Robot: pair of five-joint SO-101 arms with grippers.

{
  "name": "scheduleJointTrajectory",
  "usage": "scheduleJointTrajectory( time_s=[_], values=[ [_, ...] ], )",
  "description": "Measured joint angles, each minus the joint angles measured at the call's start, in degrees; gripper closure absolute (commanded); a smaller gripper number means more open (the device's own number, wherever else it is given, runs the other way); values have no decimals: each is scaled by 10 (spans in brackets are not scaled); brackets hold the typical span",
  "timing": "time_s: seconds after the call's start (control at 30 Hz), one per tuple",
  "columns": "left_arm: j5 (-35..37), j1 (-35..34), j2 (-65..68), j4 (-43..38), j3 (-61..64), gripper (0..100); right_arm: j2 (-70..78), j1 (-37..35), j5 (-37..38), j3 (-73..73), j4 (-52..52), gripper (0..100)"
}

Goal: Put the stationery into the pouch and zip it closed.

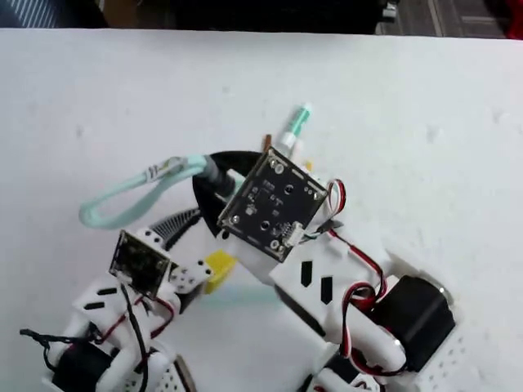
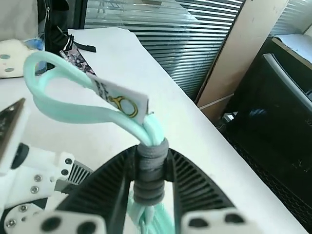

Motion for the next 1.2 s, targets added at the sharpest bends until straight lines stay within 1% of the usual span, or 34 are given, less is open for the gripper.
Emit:
scheduleJointTrajectory(
  time_s=[0.1, 0.33, 0.43, 0.5, 0.63, 0.73, 0.8, 0.87, 0.93, 1.07, 1.13, 1.2],
  values=[
    [0, -8, 0, 0, 0, 724, 0, -13, 0, 0, 2, 981],
    [0, -8, 0, 0, 0, 724, -31, -29, 0, -10, 47, 981],
    [0, 16, 0, 0, 0, 727, -43, -31, 0, -10, 58, 981],
    [-1, 44, 0, 0, 0, 728, -48, -31, 0, -10, 63, 981],
    [-43, 102, 0, 12, 0, 729, -52, -32, 0, -13, 81, 981],
    [-49, 104, 0, 8, 0, 729, -52, -34, 0, -13, 92, 981],
    [-47, 93, 0, -8, 11, 730, -56, -34, 0, -13, 93, 981],
    [-27, 91, 0, -17, 36, 758, -62, -32, 0, -13, 93, 981],
    [-11, 92, 3, -18, 54, 812, -67, -32, 0, -13, 85, 981],
    [-4, 91, 3, -18, 53, 978, -65, -32, -1, -12, 69, 981],
    [-3, 90, 0, -29, 53, 965, -63, -31, -1, 1, 55, 981],
    [-5, 85, 11, -60, 53, 973, -47, -31, -1, 19, 36, 981]
  ],
)
